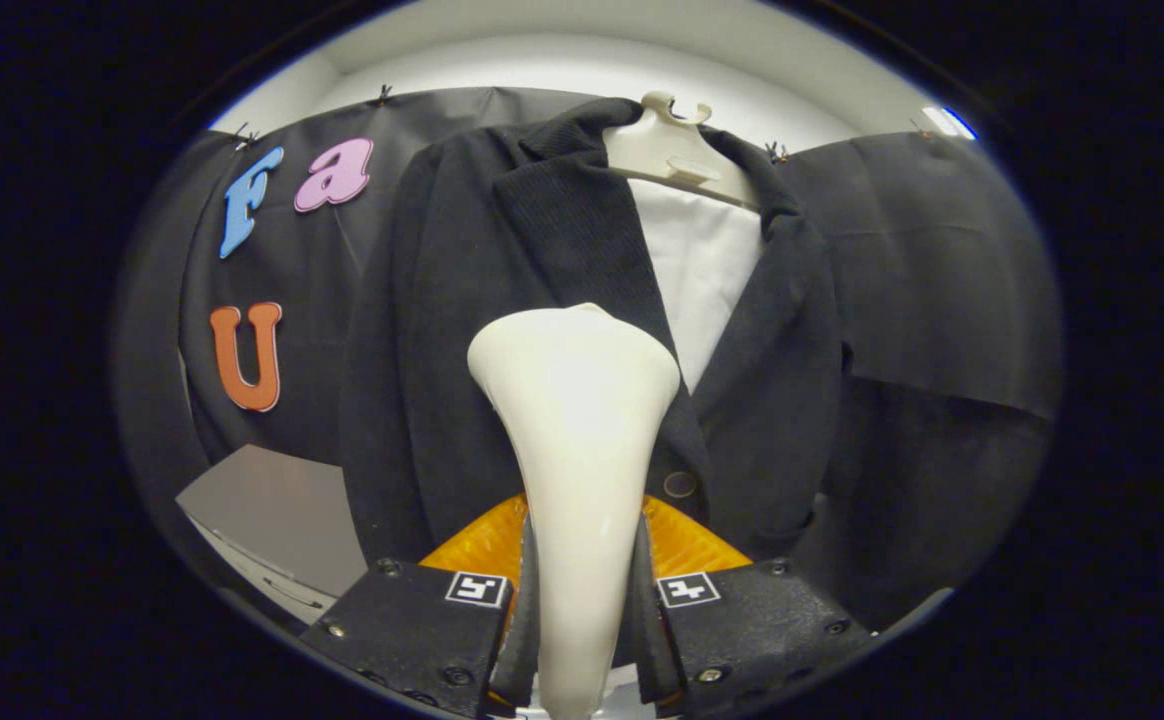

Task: Iron the clothes twice with a garment steamer, once on the left side and once on the right side.

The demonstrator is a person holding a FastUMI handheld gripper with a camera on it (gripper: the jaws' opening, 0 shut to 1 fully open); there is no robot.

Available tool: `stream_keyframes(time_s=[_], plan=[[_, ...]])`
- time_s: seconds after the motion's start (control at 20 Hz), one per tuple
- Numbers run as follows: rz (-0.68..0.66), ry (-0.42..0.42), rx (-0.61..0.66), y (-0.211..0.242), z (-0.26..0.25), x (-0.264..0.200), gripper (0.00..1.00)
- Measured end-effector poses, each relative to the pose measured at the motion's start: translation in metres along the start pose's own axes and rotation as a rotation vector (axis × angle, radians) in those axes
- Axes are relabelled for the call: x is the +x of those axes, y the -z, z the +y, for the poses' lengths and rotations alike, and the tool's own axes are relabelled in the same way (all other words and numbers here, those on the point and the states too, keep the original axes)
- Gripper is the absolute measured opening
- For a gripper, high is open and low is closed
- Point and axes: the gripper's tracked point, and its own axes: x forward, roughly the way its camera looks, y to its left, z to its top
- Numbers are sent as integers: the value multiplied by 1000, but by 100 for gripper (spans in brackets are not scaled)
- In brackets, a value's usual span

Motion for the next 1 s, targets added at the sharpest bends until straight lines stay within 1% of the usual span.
stream_keyframes(time_s=[0.25, 0.8, 1.0], plan=[[54, 17, -22, 38, 1, 2, 41], [182, 42, -8, 128, -3, 10, 41], [209, 53, -10, 152, -4, 11, 41]])
